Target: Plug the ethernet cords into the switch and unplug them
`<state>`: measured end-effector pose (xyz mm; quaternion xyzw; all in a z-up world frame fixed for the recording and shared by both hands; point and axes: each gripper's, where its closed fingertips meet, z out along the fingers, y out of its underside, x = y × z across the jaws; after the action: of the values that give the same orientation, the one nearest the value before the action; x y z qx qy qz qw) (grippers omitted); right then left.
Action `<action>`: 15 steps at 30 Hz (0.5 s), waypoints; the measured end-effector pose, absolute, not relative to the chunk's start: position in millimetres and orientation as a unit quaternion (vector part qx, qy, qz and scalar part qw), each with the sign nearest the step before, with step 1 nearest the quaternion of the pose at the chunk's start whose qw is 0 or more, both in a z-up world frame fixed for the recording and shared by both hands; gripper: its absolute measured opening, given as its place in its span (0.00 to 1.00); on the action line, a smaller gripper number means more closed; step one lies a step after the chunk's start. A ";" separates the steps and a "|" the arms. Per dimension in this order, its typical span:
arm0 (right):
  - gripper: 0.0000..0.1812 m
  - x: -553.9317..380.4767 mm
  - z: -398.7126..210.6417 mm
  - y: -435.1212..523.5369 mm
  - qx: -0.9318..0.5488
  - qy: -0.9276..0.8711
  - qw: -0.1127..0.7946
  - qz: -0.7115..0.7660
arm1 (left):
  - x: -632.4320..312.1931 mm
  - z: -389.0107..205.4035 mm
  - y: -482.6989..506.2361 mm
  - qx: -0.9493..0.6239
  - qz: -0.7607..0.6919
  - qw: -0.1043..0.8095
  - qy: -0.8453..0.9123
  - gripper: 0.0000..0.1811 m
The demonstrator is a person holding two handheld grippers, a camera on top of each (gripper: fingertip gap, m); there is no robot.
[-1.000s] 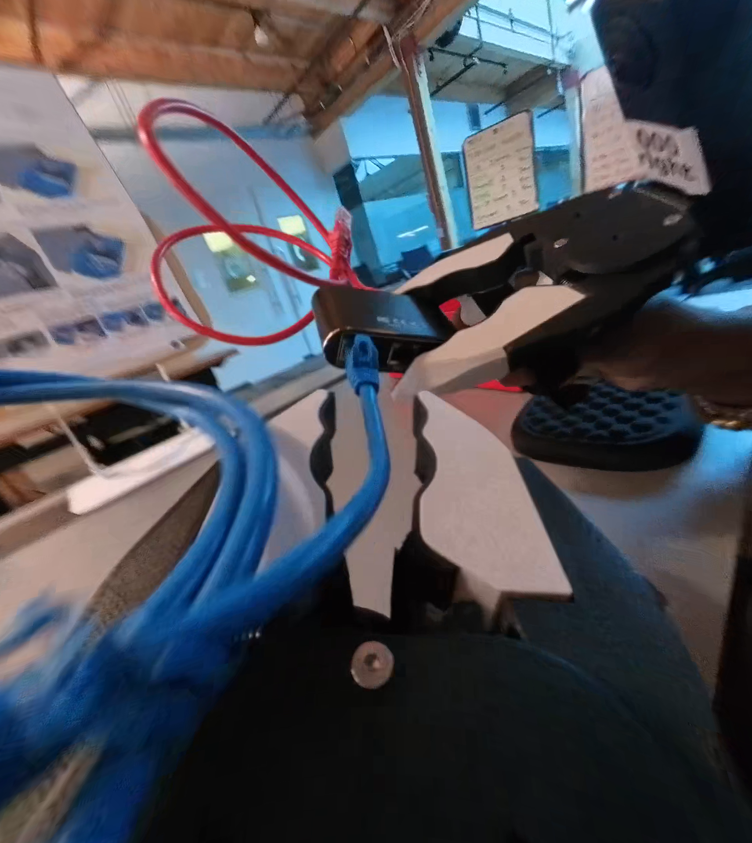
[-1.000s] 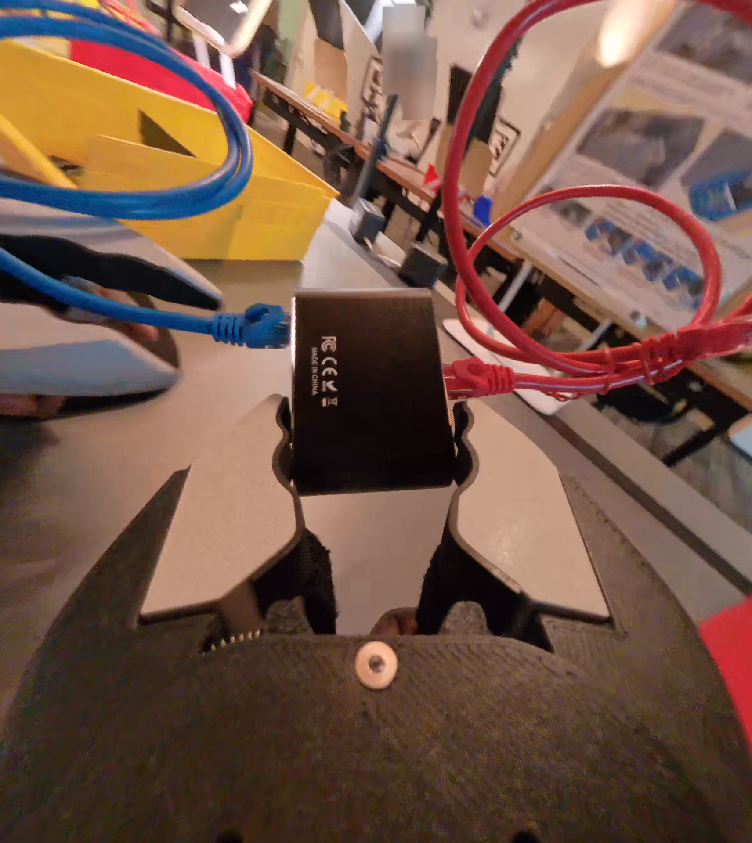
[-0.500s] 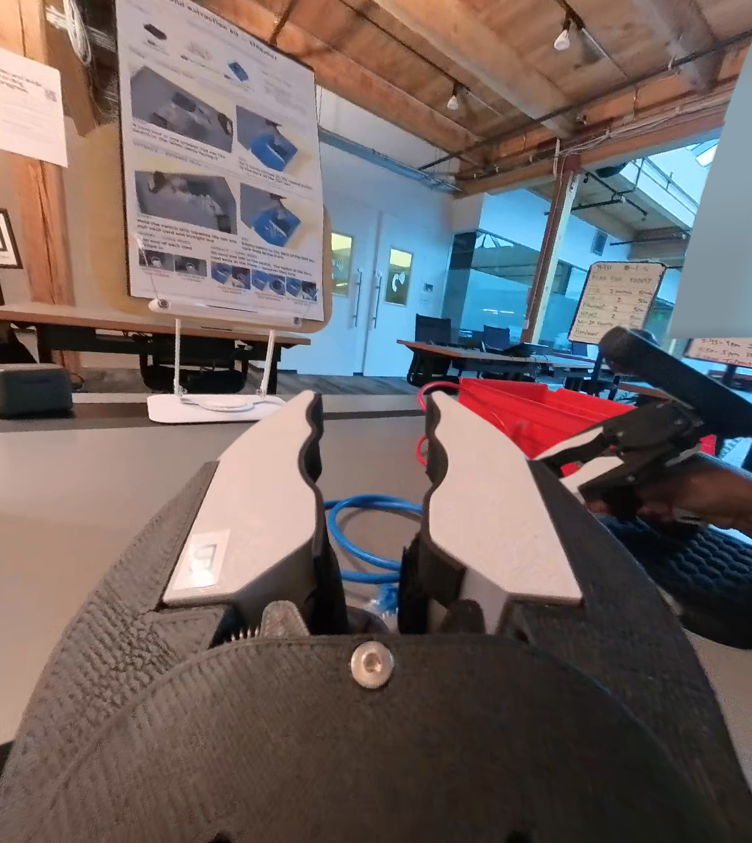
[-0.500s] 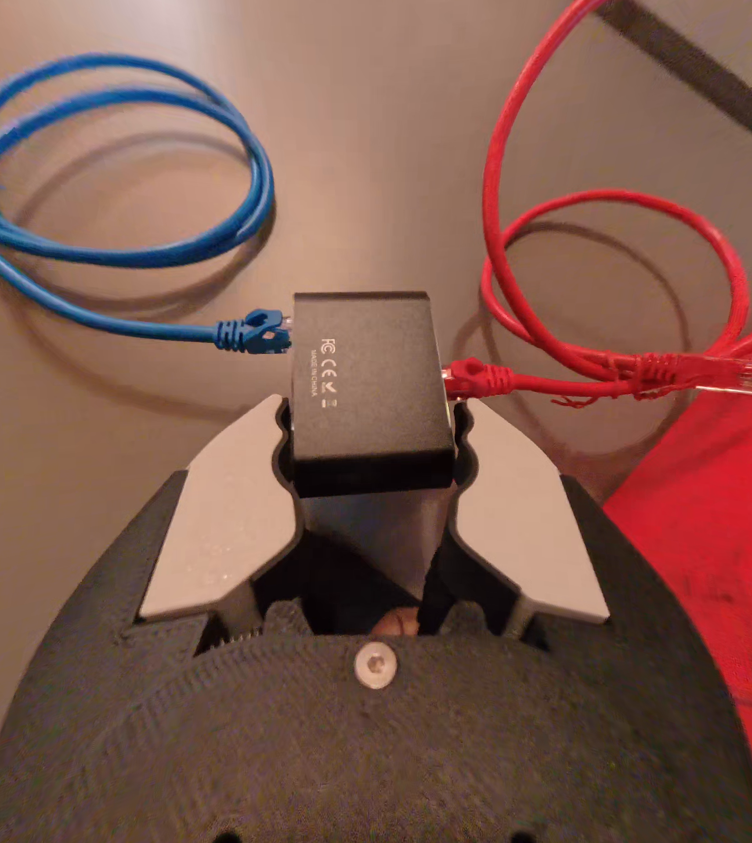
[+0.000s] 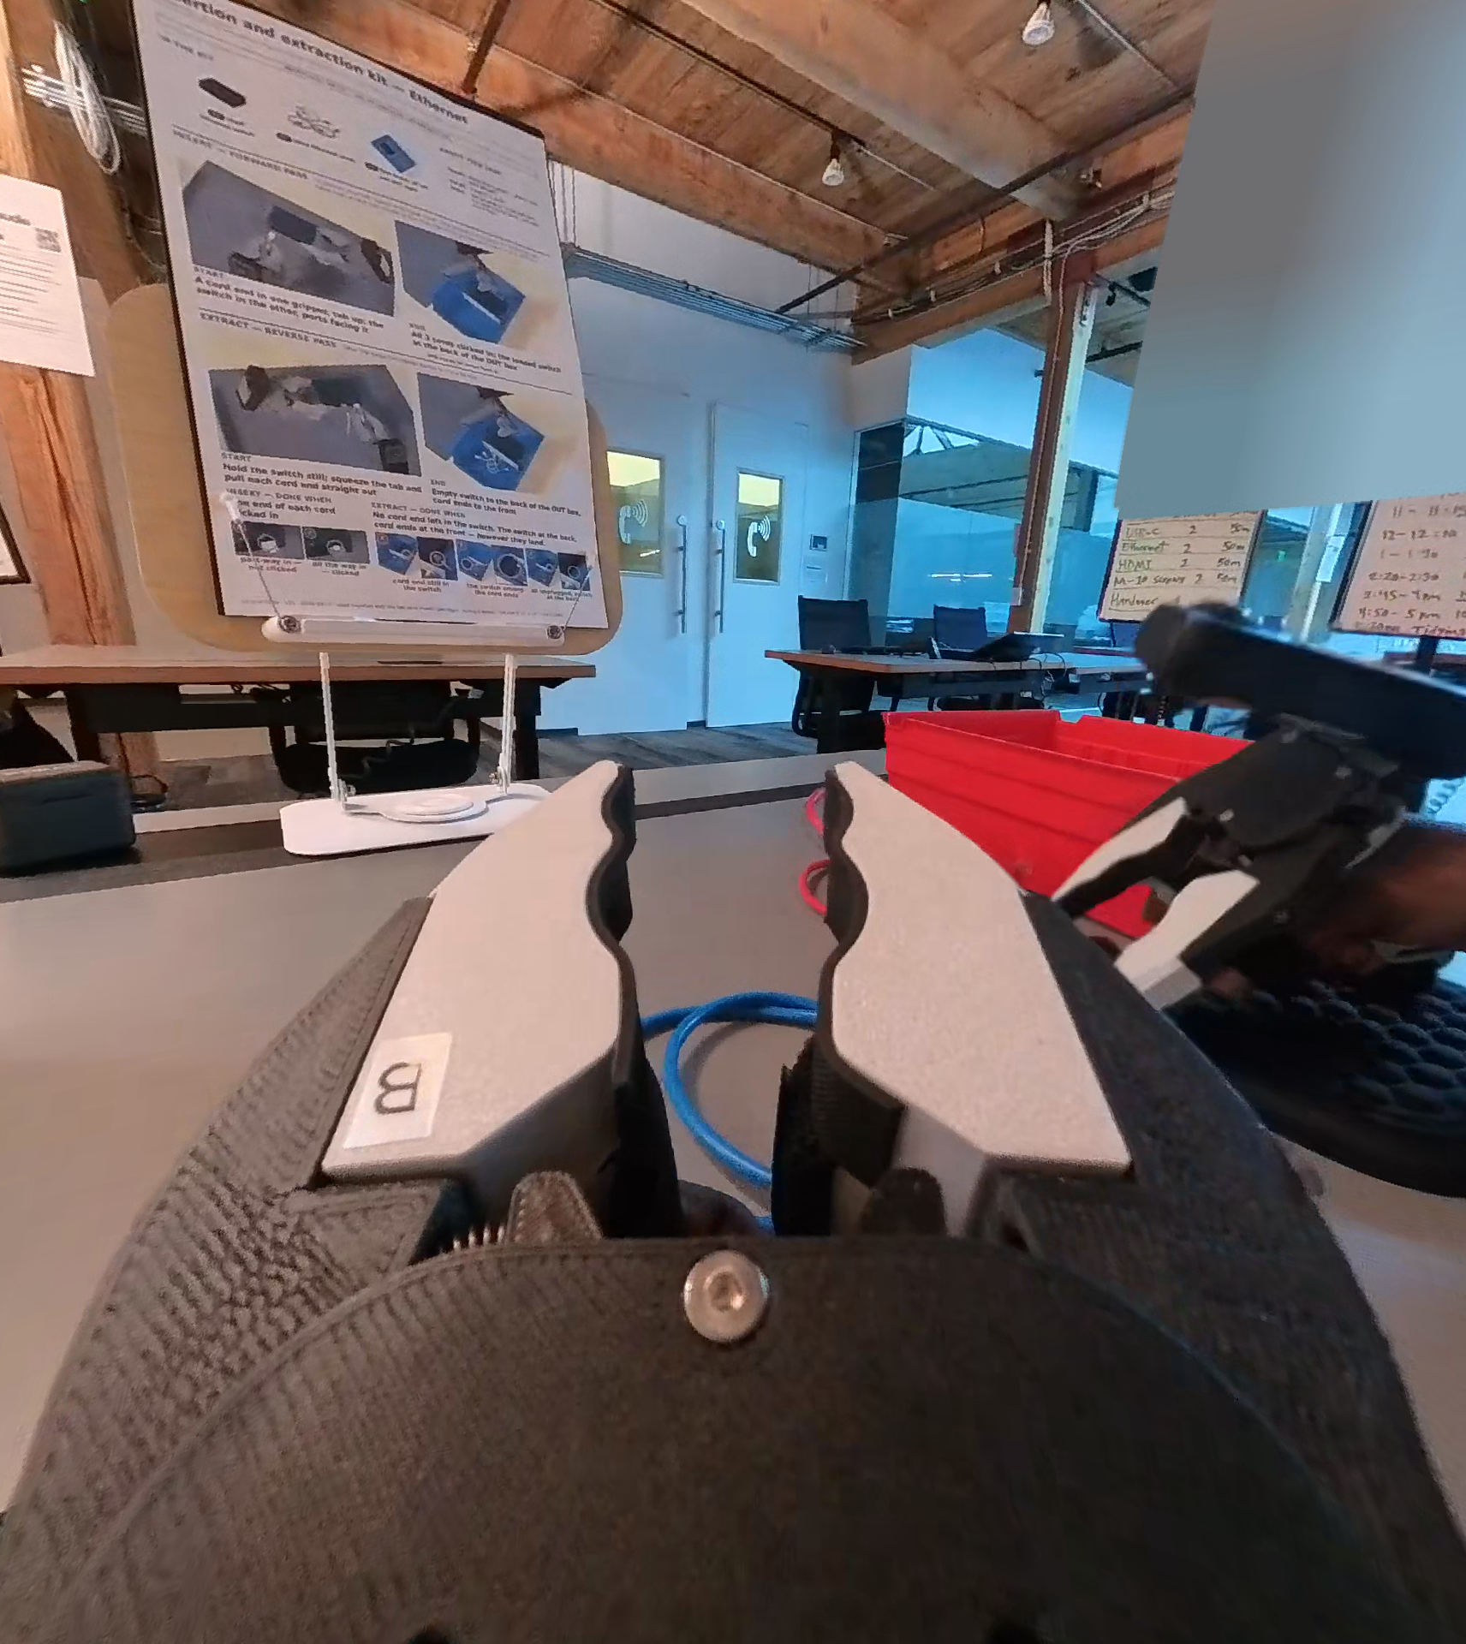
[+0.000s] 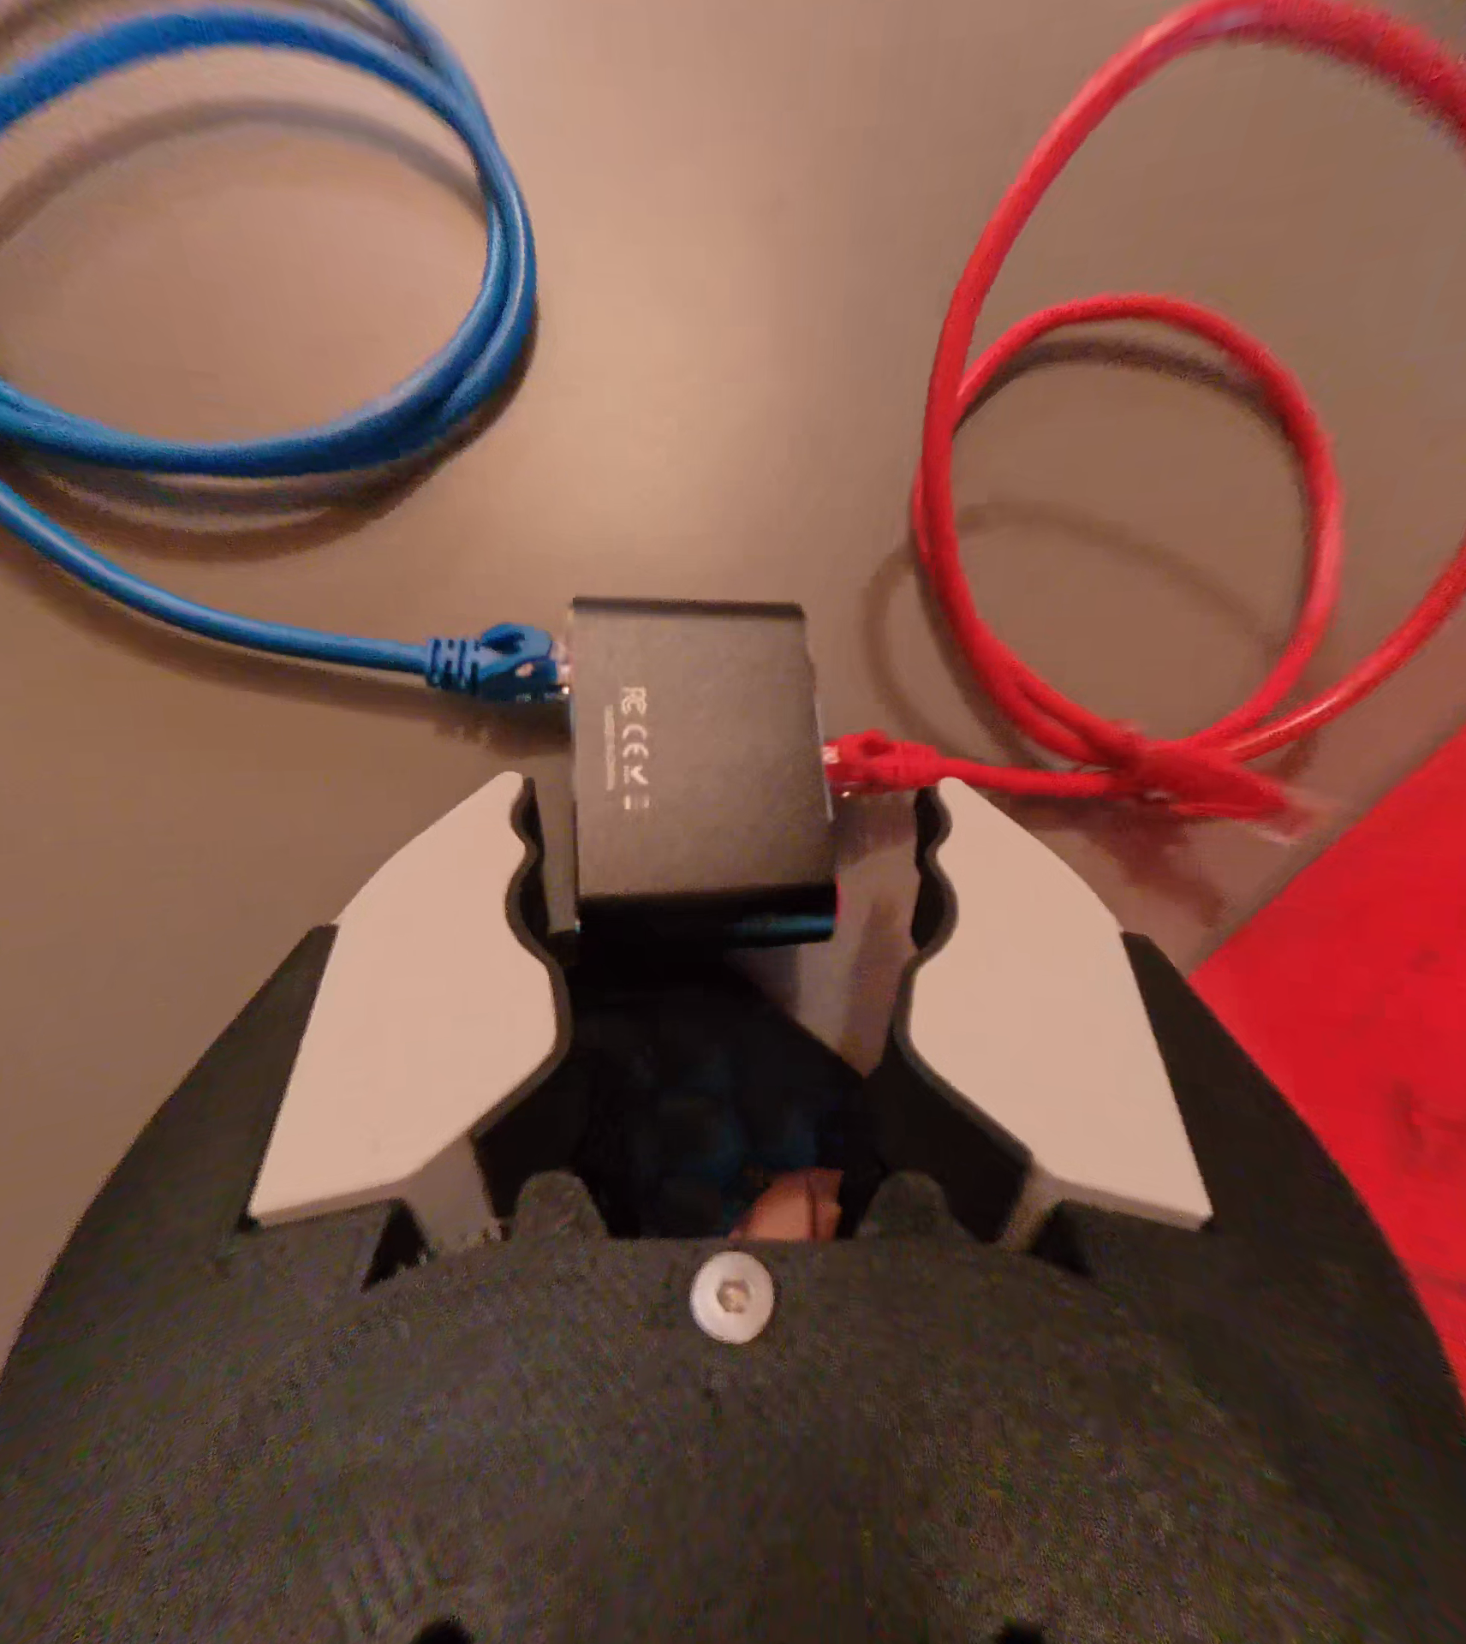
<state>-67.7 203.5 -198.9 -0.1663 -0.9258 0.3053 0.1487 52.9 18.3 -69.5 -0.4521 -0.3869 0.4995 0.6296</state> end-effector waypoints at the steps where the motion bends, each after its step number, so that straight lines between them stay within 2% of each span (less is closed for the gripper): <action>1: 0.47 -68.1 -189.4 201.7 -0.160 -0.919 0.161 0.321 | 52.7 -69.4 18.8 -0.453 0.499 0.630 -0.386 0.22; 3: 0.50 -66.5 -156.5 188.9 -0.126 -0.886 0.197 0.401 | 52.6 -69.2 19.4 -0.454 0.499 0.630 -0.385 0.22; 6: 0.51 -47.1 -79.5 169.3 -0.042 -0.752 0.262 0.603 | 52.7 -68.4 20.3 -0.454 0.498 0.633 -0.382 0.22; 9: 0.45 -19.3 -22.5 186.6 0.026 -0.554 0.349 0.755 | 53.8 -66.4 21.8 -0.454 0.499 0.635 -0.376 0.22; 11: 0.41 -7.3 -13.4 201.5 0.067 -0.460 0.413 0.784 | 54.9 -64.5 22.3 -0.455 0.501 0.635 -0.372 0.22; 13: 0.46 -5.0 -19.0 199.5 0.084 -0.462 0.425 0.774 | 57.0 -59.4 20.4 -0.458 0.506 0.633 -0.365 0.22; 15: 0.49 -4.1 -20.9 196.9 0.078 -0.470 0.399 0.783 | 60.7 -48.7 11.2 -0.464 0.519 0.622 -0.359 0.22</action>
<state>-4.1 196.9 -20.9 0.0780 -0.4702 0.7832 0.3994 60.7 11.2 -48.7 -0.4637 -0.3589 0.5185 0.6223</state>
